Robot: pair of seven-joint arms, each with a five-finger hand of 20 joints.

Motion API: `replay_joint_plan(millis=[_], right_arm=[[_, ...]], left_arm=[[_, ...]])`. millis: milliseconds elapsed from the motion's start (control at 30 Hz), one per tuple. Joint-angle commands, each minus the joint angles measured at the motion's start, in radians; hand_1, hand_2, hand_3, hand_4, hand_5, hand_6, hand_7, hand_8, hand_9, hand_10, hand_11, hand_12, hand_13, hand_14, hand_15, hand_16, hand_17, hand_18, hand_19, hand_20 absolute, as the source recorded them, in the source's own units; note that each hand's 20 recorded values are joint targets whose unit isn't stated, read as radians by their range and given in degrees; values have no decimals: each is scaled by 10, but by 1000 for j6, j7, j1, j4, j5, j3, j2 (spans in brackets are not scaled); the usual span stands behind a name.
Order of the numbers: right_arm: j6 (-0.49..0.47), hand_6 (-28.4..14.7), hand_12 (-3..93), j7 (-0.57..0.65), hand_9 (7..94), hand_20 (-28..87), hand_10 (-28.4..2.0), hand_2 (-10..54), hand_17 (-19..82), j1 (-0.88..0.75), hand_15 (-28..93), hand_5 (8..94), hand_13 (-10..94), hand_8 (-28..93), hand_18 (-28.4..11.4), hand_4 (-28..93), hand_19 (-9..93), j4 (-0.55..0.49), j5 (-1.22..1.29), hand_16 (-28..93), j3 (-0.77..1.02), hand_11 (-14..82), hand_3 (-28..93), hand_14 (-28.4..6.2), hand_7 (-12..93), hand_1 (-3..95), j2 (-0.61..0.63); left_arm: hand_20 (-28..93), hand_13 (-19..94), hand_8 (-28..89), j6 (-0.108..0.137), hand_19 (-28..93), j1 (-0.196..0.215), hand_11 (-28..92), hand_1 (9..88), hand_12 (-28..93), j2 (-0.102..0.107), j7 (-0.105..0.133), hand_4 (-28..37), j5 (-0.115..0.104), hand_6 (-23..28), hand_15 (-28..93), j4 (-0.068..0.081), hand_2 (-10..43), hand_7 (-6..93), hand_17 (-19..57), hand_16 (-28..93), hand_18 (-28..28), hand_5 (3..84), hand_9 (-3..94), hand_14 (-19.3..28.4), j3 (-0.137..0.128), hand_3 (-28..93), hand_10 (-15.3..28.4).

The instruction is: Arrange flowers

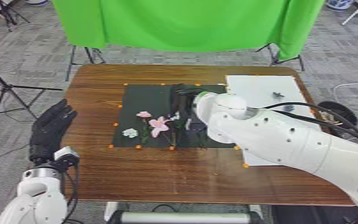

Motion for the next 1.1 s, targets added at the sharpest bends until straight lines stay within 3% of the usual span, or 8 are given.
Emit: replay_joint_plan(millis=[33,300,433,533,633,833,1000,1100], right_arm=[[-81,35,158,34,685,596,-136,-61,640,14,652,649,893,-14,-149,-144,932,-24,27,267,61,126,636,-31,182,465,20],[-167,47,142,49,650,559,-155,-53,641,36,615,581,901,-118,-146,-141,932,-65,82,267,164,93,665,-30,158,410,58],[-130,44,138,40,633,538,-162,-47,636,56,606,556,897,-119,-145,-138,932,-103,48,269,212,85,654,-35,153,396,124],[-111,34,140,40,614,529,-161,-39,625,56,606,531,886,-114,-147,-137,932,-148,-13,271,243,81,652,-40,144,368,212],[-119,-6,142,76,515,484,-181,-35,583,32,602,433,849,-74,-166,-122,932,-193,-82,262,287,65,637,-63,84,263,316],[-184,-51,138,147,366,427,-234,-94,528,-102,593,309,798,-31,-196,-133,929,-184,-195,245,410,29,603,-95,9,146,461],[-271,-64,121,202,334,414,-250,-95,509,-219,582,282,784,-21,-207,-167,922,-155,-214,241,493,17,579,-111,-17,105,522],[-288,-35,113,233,343,408,-266,-95,510,-285,578,304,787,-30,-208,-194,920,-141,-213,236,544,20,560,-110,-3,98,530]], left_arm=[[213,364,-109,4,30,14,192,444,93,4,-3,-155,4,-17,206,-11,-95,200,125,-19,86,457,398,126,8,677,102],[210,364,-109,11,29,29,191,443,93,1,6,-154,1,-19,205,-24,-95,199,122,-18,88,456,398,126,9,678,101],[209,364,-109,5,29,17,191,443,94,1,5,-155,4,-19,204,-15,-95,199,121,-18,89,456,398,126,14,678,101],[208,364,-109,18,28,24,190,443,94,1,17,-155,1,-20,203,-23,-95,199,119,-18,89,456,398,126,28,678,100],[207,364,-108,6,29,27,189,442,94,-5,8,-156,6,-21,203,-22,-95,198,119,-17,89,456,398,127,11,677,100],[206,365,-109,31,29,50,190,443,94,-5,16,-156,-2,-21,203,-38,-95,199,119,-17,89,458,400,126,8,677,100],[206,365,-110,29,29,53,189,443,94,-7,17,-156,1,-21,203,-41,-95,200,118,-16,89,459,400,126,9,676,101],[206,365,-109,26,29,46,189,444,94,-6,14,-157,2,-21,203,-38,-95,198,118,-17,89,458,400,126,11,676,101]])
